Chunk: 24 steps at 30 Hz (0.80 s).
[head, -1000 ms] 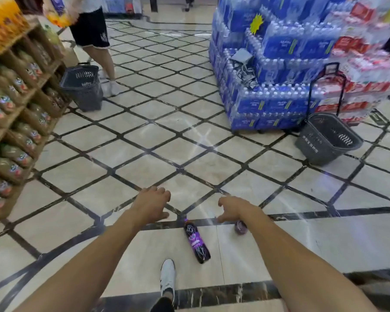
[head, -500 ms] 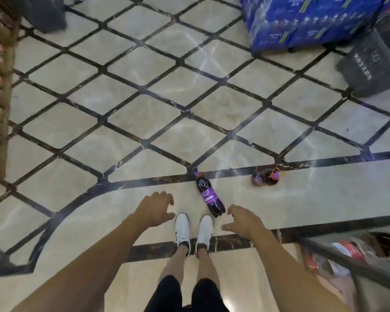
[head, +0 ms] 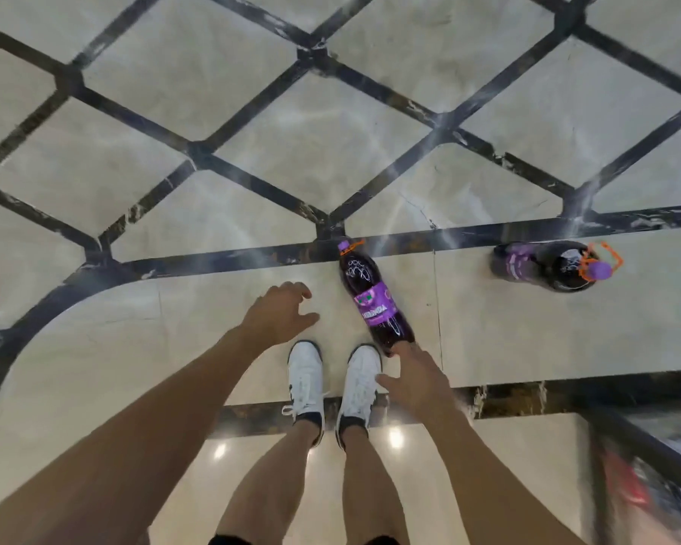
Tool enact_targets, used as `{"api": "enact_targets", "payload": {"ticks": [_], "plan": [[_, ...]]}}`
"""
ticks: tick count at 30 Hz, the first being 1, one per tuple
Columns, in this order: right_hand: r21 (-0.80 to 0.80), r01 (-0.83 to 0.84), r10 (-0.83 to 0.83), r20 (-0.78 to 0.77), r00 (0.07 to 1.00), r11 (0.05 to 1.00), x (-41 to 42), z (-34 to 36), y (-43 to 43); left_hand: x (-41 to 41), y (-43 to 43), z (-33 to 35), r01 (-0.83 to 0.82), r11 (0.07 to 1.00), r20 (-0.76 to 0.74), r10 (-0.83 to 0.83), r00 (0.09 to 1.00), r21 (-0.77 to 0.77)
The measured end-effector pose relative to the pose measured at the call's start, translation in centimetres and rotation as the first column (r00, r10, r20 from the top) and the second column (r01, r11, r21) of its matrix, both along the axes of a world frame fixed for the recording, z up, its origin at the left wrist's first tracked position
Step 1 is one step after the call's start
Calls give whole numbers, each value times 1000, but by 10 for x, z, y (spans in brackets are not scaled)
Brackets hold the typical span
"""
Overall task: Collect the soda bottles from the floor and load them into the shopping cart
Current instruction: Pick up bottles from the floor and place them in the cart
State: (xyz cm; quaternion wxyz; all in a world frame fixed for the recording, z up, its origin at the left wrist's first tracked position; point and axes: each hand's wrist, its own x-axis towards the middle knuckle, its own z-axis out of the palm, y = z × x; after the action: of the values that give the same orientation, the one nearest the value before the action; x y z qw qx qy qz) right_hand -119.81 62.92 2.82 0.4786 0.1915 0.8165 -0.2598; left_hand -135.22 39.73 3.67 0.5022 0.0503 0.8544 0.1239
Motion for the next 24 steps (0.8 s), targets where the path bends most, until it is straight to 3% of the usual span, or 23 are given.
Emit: {"api": "enact_targets", "payload": {"ticks": [3, 5, 8, 12, 16, 21, 24], "plan": [[24, 77, -75, -77, 994, 997, -4, -86, -1, -12, 19, -88, -38, 999, 5, 38, 999, 37], [34, 145, -139, -139, 981, 989, -9, -139, -3, -17, 33, -143, -153, 985, 34, 151, 988, 82], [21, 260, -249, -222, 943, 965, -12, -202, -8, -20, 55, -206, -490, 858, 163, 467, 869, 155], [34, 295, -279, -230, 932, 955, -3, -252, -10, -14, 74, -264, -680, 672, 321, 600, 733, 294], [23, 282, -271, -211, 939, 959, 0, -267, 3, -14, 83, -289, -786, 540, 415, 668, 618, 301], [36, 278, -265, -209, 941, 960, -10, -253, 0, -18, 86, -259, -807, 535, 373, 716, 590, 249], [8, 291, -281, -235, 931, 957, -11, -212, -8, -19, 82, -216, -808, 535, 339, 734, 589, 248]]}}
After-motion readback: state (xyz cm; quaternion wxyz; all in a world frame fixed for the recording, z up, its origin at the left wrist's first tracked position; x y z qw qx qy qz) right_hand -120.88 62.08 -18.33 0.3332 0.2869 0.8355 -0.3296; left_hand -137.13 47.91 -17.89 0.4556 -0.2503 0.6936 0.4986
